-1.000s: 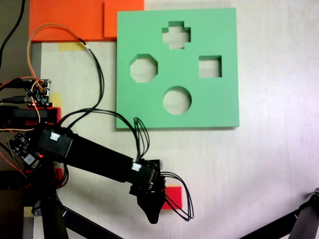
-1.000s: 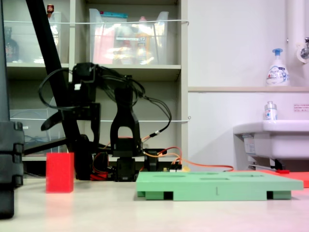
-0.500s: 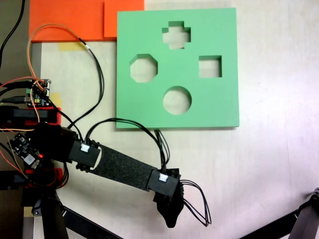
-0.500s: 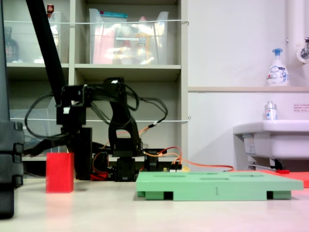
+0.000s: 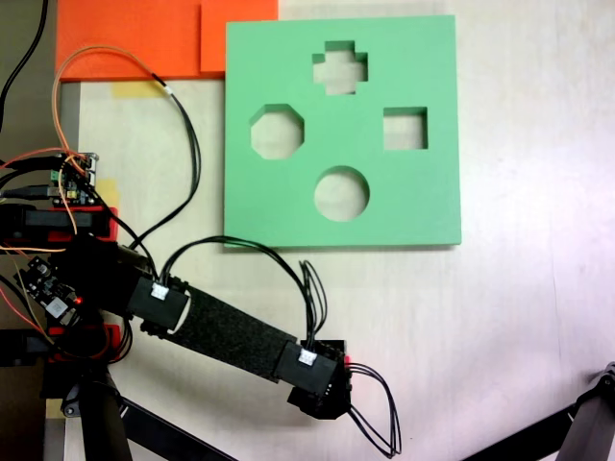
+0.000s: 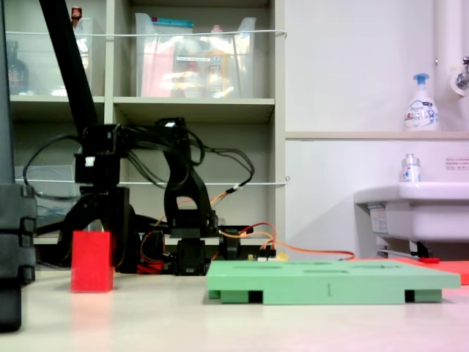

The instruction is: Put the square block into the corresponding hole

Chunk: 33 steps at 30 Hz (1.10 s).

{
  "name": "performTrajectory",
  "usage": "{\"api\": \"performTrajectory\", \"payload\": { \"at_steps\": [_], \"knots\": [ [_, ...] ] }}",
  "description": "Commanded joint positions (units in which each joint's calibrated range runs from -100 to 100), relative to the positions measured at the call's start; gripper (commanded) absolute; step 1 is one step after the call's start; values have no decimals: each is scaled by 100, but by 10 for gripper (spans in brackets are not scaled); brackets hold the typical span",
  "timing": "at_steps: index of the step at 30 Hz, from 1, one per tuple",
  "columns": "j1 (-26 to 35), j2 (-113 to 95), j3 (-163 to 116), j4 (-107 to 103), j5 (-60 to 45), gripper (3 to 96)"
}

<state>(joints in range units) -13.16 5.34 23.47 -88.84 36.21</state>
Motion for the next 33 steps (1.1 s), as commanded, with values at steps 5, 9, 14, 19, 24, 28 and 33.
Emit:
{"api": "performTrajectory", "payload": {
  "at_steps": [5, 9, 14, 19, 24, 28, 33],
  "knots": [
    [-78, 53, 96, -885, 29, 383],
    [-83, -3, 106, -1116, 132, 242],
    [-63, -212, 116, -1116, 190, 203],
    [-10, -464, 136, -1116, 234, 201],
    [73, -1064, 146, -1116, 430, 158],
    [234, -1804, 176, -1116, 713, 156],
    [747, -2419, 744, -1116, 1231, 158]
  ]
}}
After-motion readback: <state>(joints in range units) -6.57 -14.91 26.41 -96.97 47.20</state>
